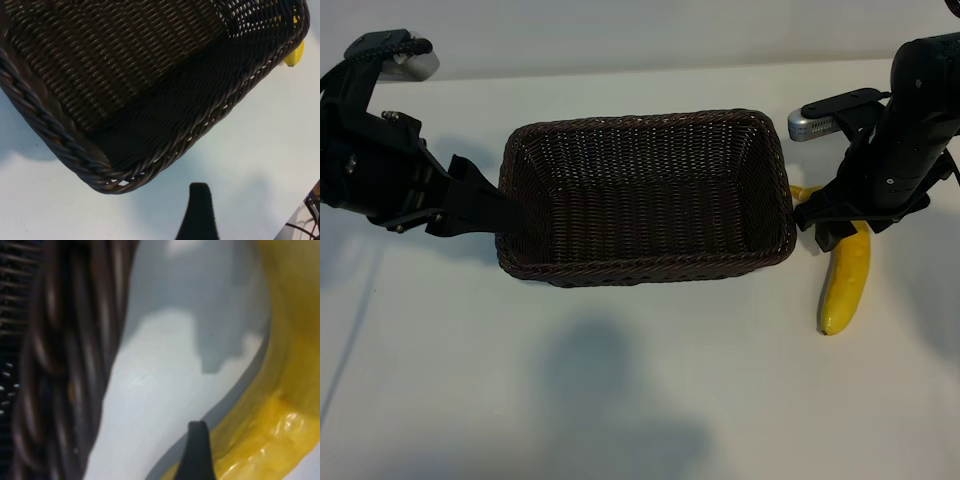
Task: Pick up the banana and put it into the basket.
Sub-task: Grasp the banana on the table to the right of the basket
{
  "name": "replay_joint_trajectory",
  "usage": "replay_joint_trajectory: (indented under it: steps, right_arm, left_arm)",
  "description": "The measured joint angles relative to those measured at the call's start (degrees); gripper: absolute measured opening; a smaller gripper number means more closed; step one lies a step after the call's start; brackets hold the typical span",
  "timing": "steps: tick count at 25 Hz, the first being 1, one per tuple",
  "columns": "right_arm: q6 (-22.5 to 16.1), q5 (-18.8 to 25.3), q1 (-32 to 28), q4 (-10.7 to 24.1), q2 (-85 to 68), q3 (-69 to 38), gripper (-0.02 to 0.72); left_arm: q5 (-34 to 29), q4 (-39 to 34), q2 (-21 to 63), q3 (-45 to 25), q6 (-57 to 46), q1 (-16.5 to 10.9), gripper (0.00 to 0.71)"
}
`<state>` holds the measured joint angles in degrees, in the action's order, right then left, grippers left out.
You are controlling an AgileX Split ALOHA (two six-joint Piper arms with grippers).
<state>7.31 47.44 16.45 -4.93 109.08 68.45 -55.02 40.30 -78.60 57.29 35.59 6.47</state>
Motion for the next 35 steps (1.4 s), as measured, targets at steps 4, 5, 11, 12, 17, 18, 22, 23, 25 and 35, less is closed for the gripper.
replay_joint_trajectory:
  steps: [4, 5, 11, 12, 17, 18, 22, 23, 25, 35]
  right_arm:
    - [0.06, -0.2, 0.0, -0.22, 1.63, 0.0, 0.599]
    - [0.29, -0.25, -0.06, -0.63, 1.91, 0.0, 0.599]
    - [1.08, -0.33, -0.06, -1.7, 3.07, 0.0, 0.585]
    - [1.08, -0.38, -0.06, -1.7, 3.14, 0.0, 0.574]
    - [1.12, -0.4, -0.06, -1.7, 3.14, 0.0, 0.496]
    - [1.12, -0.4, -0.06, -1.65, 3.14, 0.0, 0.483]
    - [1.12, -0.44, -0.06, -1.61, 3.26, 0.0, 0.43]
    - [1.12, -0.44, -0.06, -1.61, 3.26, 0.0, 0.428]
    - [1.12, -0.44, -0.06, -1.61, 3.37, 0.04, 0.428]
    - [1.28, -0.1, -0.06, -1.61, 3.75, 0.4, 0.42]
  left_arm:
    - [0.0, 0.0, 0.0, 0.0, 0.0, 0.0, 0.61]
    - [0.0, 0.0, 0.0, 0.0, 0.0, 0.0, 0.61]
    - [0.0, 0.0, 0.0, 0.0, -0.04, 0.0, 0.61]
    - [0.0, 0.0, 0.0, 0.0, -0.04, 0.0, 0.61]
    - [0.0, 0.0, 0.0, 0.0, -0.04, 0.0, 0.61]
    - [0.0, 0.0, 0.0, 0.0, -0.04, 0.0, 0.61]
    - [0.0, 0.0, 0.0, 0.0, -0.04, 0.0, 0.61]
    - [0.0, 0.0, 0.0, 0.0, -0.04, 0.0, 0.61]
    - [0.0, 0.0, 0.0, 0.0, -0.04, 0.0, 0.61]
    - [0.0, 0.0, 0.0, 0.0, -0.11, 0.0, 0.61]
